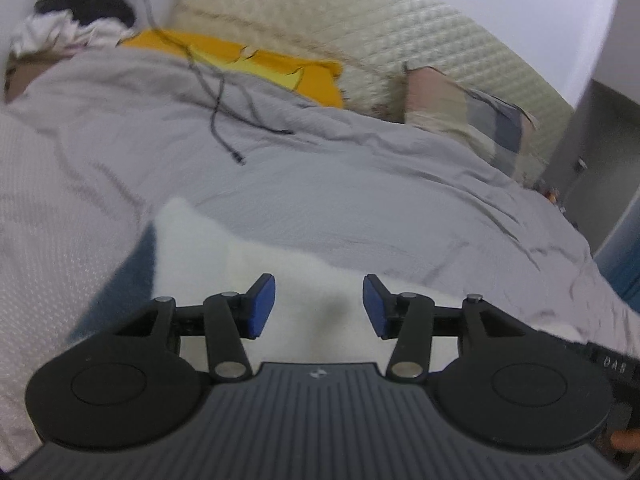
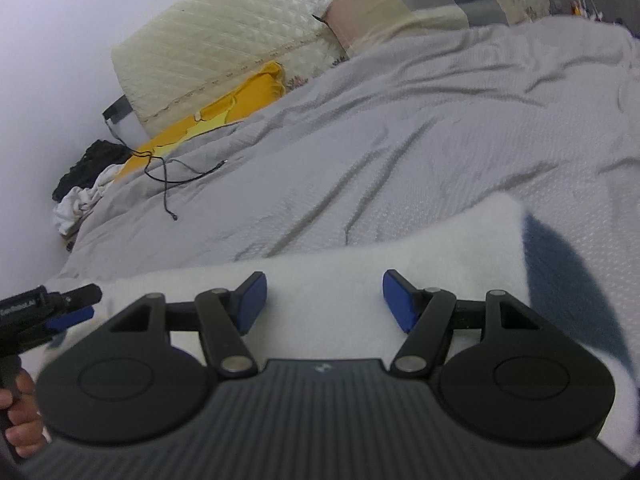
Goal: Fold large clothes
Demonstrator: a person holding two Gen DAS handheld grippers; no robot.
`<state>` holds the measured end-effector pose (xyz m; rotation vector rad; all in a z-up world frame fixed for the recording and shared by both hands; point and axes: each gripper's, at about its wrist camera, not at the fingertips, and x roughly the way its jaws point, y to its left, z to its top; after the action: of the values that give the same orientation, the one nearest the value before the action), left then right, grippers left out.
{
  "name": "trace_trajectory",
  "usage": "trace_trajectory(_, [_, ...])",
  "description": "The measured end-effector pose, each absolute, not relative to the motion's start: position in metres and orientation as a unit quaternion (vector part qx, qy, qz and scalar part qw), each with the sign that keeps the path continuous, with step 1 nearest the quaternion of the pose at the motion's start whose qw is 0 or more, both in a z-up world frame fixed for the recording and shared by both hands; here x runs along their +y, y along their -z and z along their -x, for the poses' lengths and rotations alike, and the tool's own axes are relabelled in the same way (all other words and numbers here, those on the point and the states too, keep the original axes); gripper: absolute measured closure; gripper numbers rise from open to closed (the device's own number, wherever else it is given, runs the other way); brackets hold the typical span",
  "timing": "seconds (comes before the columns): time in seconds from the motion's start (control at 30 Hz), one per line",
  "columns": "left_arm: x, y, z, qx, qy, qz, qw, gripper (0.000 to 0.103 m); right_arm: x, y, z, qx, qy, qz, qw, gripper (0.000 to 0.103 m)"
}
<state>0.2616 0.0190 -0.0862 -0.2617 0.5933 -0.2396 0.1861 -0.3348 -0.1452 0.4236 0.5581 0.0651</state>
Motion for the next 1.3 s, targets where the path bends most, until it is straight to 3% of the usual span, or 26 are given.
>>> trace_trajectory(0.43, [0.0,0.103,-0.227,0.307,0.137,0.067,0.939,0.047,-0.291,0.143,-0.162,0.274,-0.064,-0.09,0.955,0.034])
trace_trajectory(0.97, [-0.005,0.119,-0.265,0.325,0.122,0.071,0.935,0.043,-0.296,0.167,-0.193,0.275,-0.079,-0.109,0.952,0.024])
trace_trajectory(1.13, [0.005,0.101,-0.244,0.323,0.124,0.1,0.933,0.042,-0.296,0.166,-0.192,0.275,-0.079,-0.116,0.951,0.024])
trace_trajectory(1.3, [0.021,0.086,-0.201,0.316,0.141,0.136,0.928,0.033,-0.3,0.163,-0.186,0.264,-0.077,-0.133,0.952,0.026])
